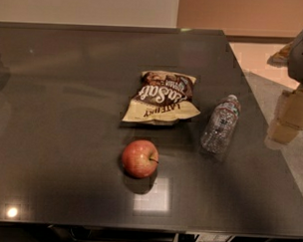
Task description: Pick apple
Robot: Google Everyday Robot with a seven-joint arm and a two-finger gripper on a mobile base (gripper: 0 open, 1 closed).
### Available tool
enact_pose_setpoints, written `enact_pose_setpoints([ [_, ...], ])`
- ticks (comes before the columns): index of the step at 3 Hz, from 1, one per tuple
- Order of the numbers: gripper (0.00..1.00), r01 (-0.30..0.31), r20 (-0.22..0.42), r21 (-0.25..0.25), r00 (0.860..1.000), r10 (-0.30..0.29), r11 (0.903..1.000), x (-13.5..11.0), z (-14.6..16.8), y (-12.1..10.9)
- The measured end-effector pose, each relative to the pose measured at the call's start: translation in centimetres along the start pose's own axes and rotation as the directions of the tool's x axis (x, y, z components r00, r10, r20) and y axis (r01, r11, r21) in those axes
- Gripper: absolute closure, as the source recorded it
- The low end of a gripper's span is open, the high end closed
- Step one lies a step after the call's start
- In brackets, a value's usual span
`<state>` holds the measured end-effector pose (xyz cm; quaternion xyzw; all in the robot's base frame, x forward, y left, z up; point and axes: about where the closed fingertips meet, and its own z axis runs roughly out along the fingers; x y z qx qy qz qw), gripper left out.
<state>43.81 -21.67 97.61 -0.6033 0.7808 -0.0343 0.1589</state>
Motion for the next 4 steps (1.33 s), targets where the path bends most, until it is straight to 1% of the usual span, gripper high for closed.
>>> enact_pose_setpoints([
  [1,0.0,0.0,0.0,0.0,1.0,0.0,1.0,0.0,0.0,0.0],
  [2,0.0,0.048,0.046,-0.056,0.998,-0.045,0.9973,-2.1,0.8,0.5],
  [3,0.0,0.122,0.13,-0.127,0.986,-0.105,0.9844,-5.4,2.3,2.4],
  [4,0.0,0.193,0.208,-0.167,0.966,-0.157,0.967,-8.7,3.6,5.0],
])
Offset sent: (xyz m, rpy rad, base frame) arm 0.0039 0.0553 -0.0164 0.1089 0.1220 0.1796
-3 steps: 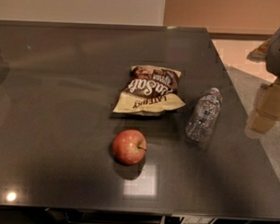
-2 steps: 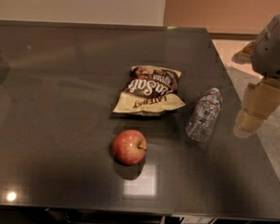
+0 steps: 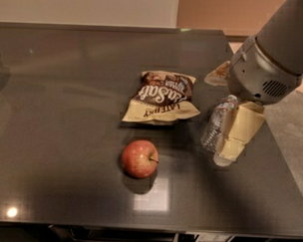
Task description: Pick apple
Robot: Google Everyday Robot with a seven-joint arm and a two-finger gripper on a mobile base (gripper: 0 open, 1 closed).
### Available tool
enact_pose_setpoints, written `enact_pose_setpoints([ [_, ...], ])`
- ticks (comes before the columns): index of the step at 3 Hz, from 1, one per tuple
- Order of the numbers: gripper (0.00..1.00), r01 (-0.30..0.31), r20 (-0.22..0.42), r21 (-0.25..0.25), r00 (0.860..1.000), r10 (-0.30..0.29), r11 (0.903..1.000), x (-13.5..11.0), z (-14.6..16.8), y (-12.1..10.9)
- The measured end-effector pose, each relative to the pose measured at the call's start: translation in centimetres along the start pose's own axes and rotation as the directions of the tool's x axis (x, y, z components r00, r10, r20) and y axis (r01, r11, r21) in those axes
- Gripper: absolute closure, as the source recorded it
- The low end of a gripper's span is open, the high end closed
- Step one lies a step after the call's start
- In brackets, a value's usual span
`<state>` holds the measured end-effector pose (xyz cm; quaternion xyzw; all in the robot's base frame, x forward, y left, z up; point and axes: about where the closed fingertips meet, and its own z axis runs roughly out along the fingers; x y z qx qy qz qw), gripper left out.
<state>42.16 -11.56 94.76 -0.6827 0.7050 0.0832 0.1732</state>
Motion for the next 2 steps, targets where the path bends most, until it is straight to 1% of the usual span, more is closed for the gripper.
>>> enact_pose_setpoints([
  [1,0.0,0.078,0.036,-0.006,0.996,-0.078,0.997,-3.1,2.3,1.6],
  [2,0.0,0.136,0.049,-0.018,0.99,-0.135,0.9906,-5.4,4.9,2.9],
])
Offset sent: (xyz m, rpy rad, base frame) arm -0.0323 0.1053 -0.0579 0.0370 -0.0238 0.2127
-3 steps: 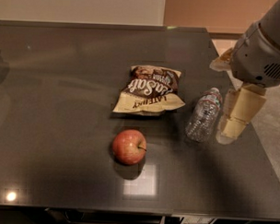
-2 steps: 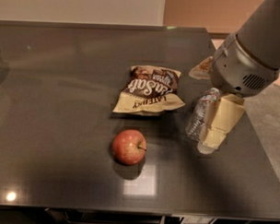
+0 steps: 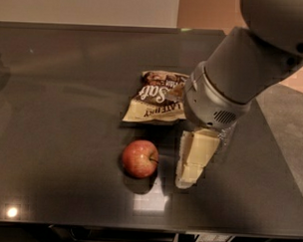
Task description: Pick apple
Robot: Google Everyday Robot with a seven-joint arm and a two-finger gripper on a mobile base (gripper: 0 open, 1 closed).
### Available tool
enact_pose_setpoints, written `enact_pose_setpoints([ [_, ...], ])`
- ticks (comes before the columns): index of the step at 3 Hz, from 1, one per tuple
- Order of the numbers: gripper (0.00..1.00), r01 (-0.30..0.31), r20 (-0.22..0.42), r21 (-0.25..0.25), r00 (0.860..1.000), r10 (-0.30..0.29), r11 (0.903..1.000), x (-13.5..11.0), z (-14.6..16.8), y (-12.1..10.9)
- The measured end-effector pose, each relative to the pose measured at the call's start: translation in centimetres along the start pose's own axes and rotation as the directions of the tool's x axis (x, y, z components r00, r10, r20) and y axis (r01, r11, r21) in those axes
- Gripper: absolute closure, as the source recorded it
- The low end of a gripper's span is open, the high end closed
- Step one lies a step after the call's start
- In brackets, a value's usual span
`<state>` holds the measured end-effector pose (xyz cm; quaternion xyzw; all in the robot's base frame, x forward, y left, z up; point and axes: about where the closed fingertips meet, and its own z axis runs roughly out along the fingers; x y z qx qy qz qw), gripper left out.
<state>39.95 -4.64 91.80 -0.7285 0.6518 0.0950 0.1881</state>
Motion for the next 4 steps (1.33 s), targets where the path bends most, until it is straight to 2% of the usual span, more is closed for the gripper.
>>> enact_pose_setpoints([
  [2,0.0,0.052,0.006,-0.064,0.999,-0.052,0.9966,-2.2,4.8,1.2],
  [4,0.0,0.067,0.009,-0.098,0.998,-0.066,0.993,-3.1,7.0,1.9],
])
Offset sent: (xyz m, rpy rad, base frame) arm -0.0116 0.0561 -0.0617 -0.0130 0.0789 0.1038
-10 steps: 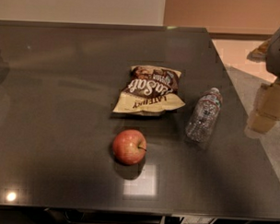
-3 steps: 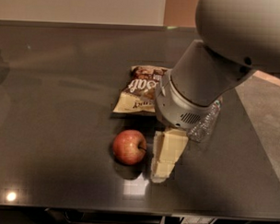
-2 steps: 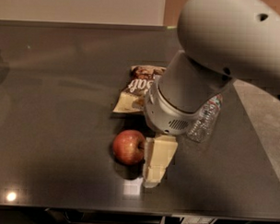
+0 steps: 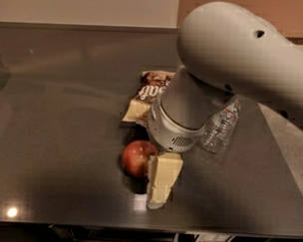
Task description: Pick apple
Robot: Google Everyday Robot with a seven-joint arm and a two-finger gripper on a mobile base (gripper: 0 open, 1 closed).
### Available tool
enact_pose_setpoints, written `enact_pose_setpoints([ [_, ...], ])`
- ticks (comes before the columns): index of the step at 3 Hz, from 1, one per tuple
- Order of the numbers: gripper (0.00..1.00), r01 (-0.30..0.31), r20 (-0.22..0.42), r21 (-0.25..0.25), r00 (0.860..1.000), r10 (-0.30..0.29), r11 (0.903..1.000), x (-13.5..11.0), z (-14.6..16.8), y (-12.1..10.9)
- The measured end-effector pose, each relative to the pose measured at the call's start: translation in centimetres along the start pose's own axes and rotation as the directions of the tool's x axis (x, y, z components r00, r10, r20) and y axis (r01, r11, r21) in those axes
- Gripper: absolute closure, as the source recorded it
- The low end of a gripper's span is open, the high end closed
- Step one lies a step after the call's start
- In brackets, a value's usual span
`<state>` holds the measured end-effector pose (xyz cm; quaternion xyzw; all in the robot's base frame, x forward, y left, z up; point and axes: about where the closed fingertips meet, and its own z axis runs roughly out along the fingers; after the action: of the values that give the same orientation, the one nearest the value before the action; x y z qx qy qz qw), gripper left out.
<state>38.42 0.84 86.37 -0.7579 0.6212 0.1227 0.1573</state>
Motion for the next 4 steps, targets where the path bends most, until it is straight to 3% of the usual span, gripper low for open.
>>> enact_pose_setpoints([
  [1,0.0,0.0,0.0,-0.001,1.0,0.0,1.0,0.0,0.0,0.0],
  [2,0.17,0.013,-0.009,-0.021,1.0,-0.013,0.9997,0.2,1.1,0.0],
  [4,0.63,0.018,-0.015,-0.034,1.0,-0.018,0.9993,0.6,1.7,-0.4],
])
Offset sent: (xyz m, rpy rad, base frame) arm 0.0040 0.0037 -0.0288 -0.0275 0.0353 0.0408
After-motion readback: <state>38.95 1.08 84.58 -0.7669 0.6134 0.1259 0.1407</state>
